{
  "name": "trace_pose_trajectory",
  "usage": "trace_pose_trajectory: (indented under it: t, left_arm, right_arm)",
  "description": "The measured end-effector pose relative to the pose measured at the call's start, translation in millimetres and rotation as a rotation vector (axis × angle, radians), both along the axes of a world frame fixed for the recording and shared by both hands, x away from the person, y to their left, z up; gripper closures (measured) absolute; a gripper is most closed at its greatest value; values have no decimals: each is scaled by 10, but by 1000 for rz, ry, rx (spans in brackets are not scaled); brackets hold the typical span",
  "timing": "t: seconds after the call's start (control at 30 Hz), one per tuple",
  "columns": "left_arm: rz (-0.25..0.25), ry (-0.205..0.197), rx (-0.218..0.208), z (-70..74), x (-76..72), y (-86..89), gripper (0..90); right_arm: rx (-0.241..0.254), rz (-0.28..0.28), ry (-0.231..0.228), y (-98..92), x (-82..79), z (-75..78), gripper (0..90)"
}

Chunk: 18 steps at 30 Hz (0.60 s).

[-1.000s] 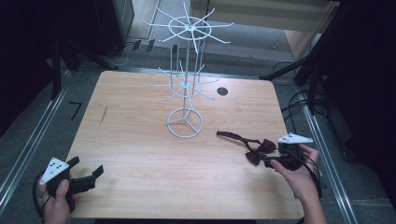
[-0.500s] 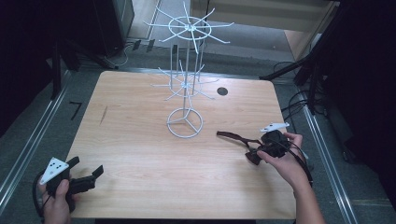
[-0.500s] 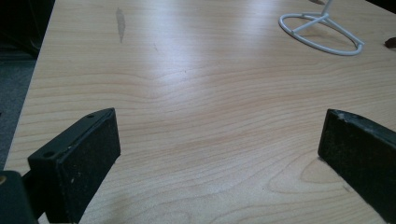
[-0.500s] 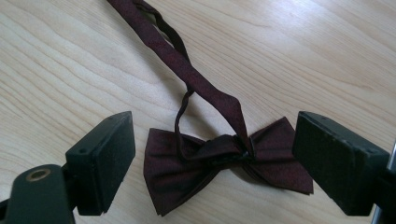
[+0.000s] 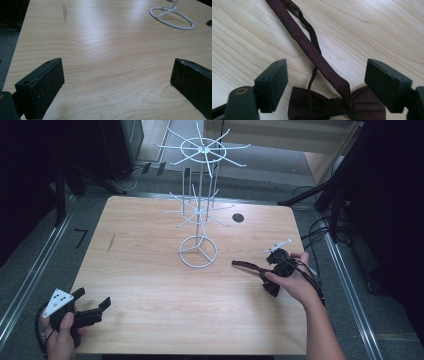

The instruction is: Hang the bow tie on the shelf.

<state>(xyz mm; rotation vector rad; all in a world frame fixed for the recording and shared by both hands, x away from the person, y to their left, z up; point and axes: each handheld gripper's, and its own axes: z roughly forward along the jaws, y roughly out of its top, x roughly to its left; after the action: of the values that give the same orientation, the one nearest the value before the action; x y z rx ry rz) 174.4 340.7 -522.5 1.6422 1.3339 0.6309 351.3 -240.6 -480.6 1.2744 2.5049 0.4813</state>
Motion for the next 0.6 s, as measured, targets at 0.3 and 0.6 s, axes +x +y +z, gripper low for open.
trace_pose_trajectory:
  t: [0.3,0.6]
  left_arm:
    - [0,0,-2,0,0,0,0]
    - [0,0,-3,0,-1,1,0]
  right_arm:
    - [-42,-21,50,73,160,-82,351]
    - [-95,-47,85,134,255,-152,426]
